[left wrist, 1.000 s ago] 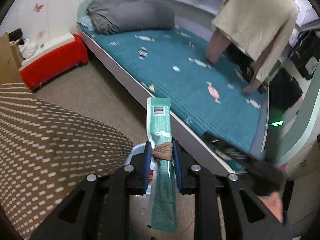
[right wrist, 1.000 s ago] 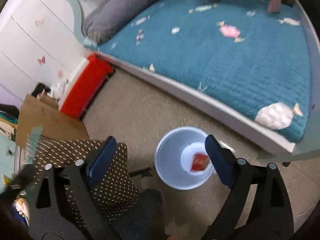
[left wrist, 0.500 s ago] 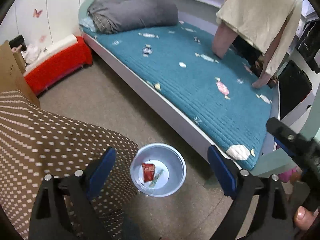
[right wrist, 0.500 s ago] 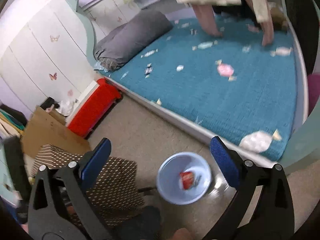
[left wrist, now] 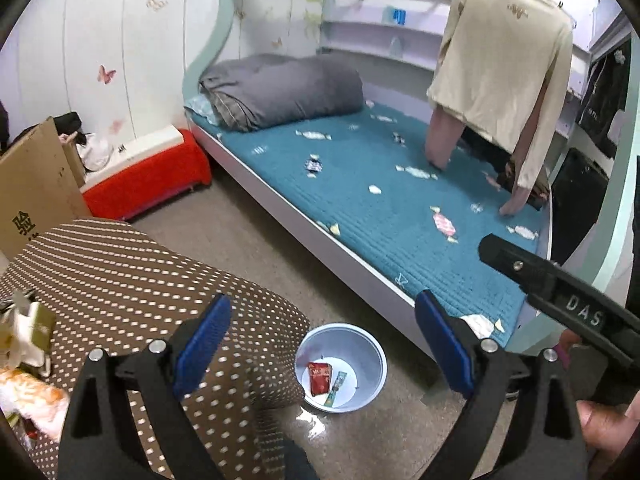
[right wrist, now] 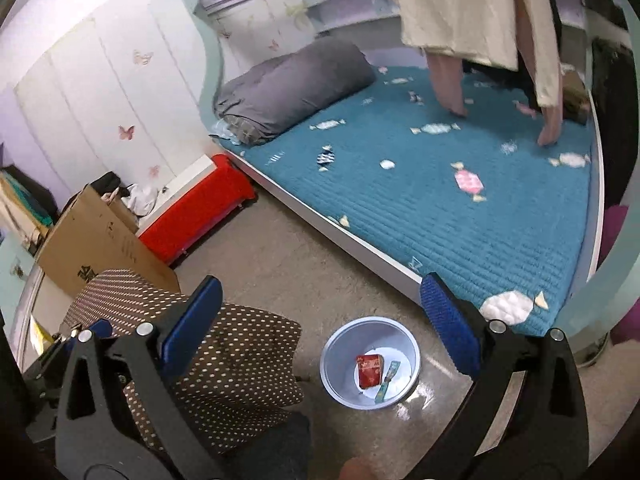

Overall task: Collect trash
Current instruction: 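Return to the table and grasp the white-orange wrapper with the right tool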

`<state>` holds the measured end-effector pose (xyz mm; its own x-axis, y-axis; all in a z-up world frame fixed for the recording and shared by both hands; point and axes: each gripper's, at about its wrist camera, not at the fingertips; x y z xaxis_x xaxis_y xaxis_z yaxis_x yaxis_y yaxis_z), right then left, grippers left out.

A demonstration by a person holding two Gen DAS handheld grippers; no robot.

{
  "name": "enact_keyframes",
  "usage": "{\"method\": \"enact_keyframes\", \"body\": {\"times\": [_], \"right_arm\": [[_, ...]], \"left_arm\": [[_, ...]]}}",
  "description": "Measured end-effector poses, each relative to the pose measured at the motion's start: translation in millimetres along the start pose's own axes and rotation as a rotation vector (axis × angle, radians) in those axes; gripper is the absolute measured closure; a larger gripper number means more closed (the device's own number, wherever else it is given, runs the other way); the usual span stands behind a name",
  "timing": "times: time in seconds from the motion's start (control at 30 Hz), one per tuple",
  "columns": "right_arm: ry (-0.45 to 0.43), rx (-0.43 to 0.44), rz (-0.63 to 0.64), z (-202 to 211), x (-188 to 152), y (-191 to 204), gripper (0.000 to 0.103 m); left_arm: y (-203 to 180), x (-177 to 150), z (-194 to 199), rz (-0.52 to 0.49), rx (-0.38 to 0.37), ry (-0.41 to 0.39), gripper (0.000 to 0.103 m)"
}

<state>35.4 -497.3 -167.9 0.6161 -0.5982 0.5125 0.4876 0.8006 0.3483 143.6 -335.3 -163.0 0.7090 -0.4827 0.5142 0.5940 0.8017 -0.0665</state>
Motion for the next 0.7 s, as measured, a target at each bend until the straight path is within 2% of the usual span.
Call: {"method": "enact_keyframes", "body": {"times": [0.27, 0.7], "right_arm": [[0.001, 0.059, 0.094, 18, -6, 46, 0.006], [0.047, 0.186, 0.288, 24, -31, 151, 0.006]], "left_arm": [[35, -22, 45, 0.059, 0.003, -0.057, 0.012], [127, -84, 110, 0.195, 0.092, -0.112, 0.012]]}}
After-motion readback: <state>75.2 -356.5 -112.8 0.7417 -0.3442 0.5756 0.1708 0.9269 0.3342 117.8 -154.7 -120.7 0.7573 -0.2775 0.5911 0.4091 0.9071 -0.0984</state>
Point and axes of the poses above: each gripper's, at about its wrist camera, not at the fingertips, and z roughly against the way its jaws point, y to its left, x to its top, and after that the axes turned 15 degrees about y, right-handed
